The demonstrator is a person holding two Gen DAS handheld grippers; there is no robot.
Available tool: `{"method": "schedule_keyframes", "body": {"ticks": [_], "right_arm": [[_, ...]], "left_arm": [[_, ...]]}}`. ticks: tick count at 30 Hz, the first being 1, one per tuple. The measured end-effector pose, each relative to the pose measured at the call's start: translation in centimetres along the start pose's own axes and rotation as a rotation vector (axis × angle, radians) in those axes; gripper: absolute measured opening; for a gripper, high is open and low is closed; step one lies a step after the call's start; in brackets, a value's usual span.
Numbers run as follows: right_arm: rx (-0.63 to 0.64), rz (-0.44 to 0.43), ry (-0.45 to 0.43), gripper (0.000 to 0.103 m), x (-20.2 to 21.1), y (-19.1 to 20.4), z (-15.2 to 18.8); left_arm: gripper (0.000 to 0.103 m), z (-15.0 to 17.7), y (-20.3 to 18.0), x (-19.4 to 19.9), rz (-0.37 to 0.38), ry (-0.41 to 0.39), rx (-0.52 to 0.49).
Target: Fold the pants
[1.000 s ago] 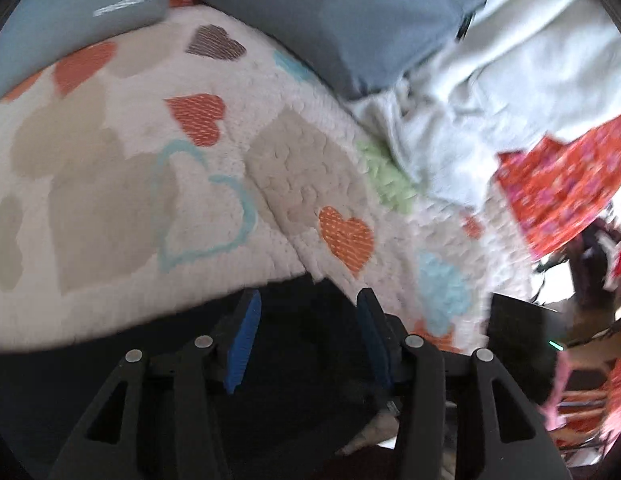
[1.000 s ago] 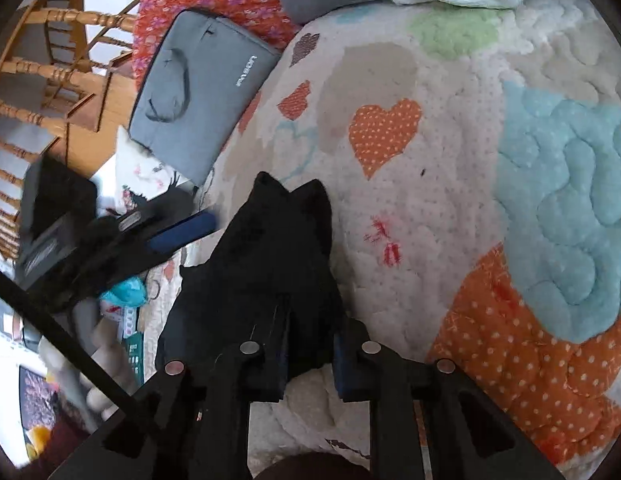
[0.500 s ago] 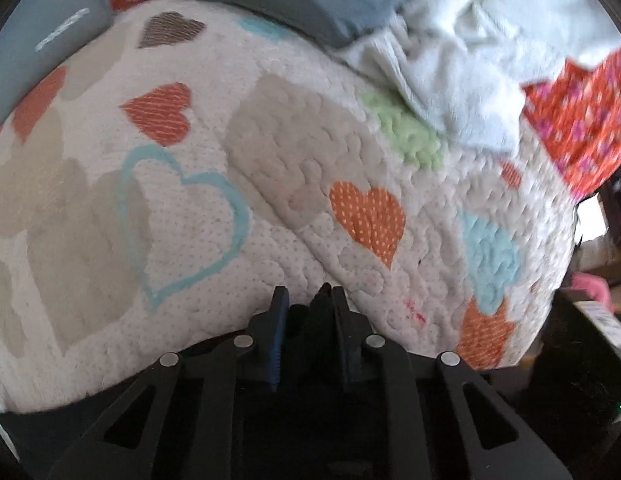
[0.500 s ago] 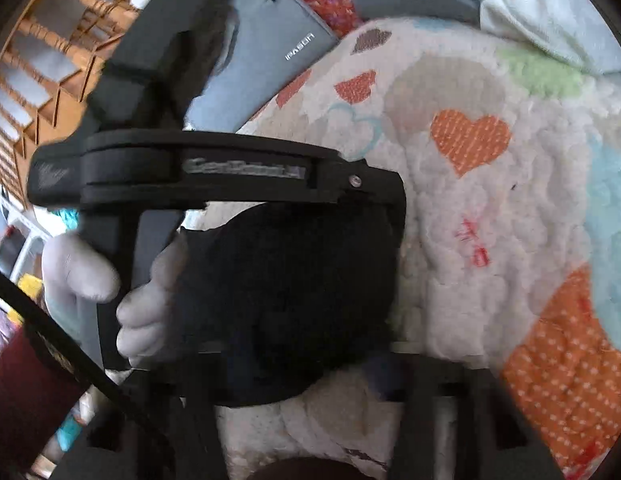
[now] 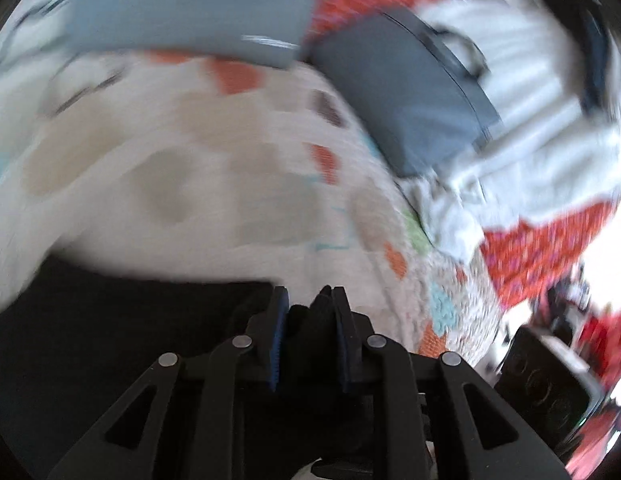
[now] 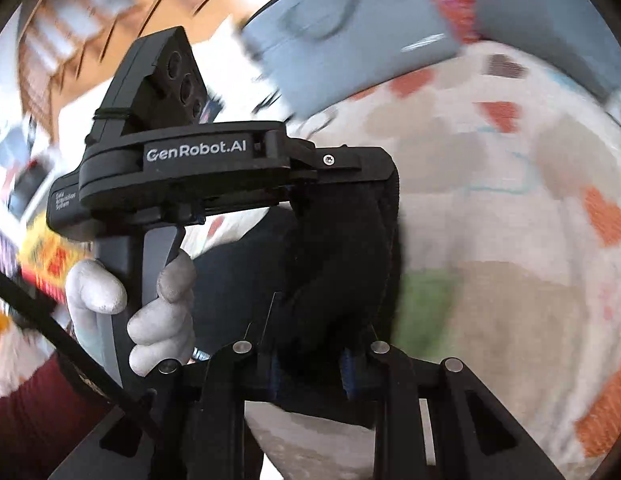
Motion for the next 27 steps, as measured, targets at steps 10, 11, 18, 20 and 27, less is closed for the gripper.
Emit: {"method": "schedule_keyframes", "body": {"ticks": [10,11,18,20,27], "right_arm": [[0.127,-0.139,0.250,0.078,-7.5,7.6,6.2],[0.135,-0.146,0.253,0.079,-7.4,8.1,6.0],[-0.069,-0.146,0.105,0.076,-3.0,4.8,-0.8],[-0.140,-0.115,0.076,0.074,-2.5,3.2,-2.8],[-0.300,-0.081,0.153,0.073,-8.8,-0.4,-3.1]], "left_arm": [[0.034,2.0,13.4,12.0,0.005,-0.229,0.375],[0.034,2.1,14.3,12.9,-0.002,-0.247,0.404],[0.034,4.7,12.4,14.9,-0.038,-0.272,0.362],[0.035,5.5,10.2,14.4,0.008,-0.256,0.329],[0.035,8.1,6.8,7.3,0.023,-0.137,0.298]]}}
Point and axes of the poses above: each gripper's, at about its wrist camera, not at the fingertips, and x roughly against the way its jaws point, y to its left, z to its underside, the point moved 9 cm from there along -x, roughly the way its jaws point, and after that the axes turned 12 degrees about -y, right-handed, at the moved point
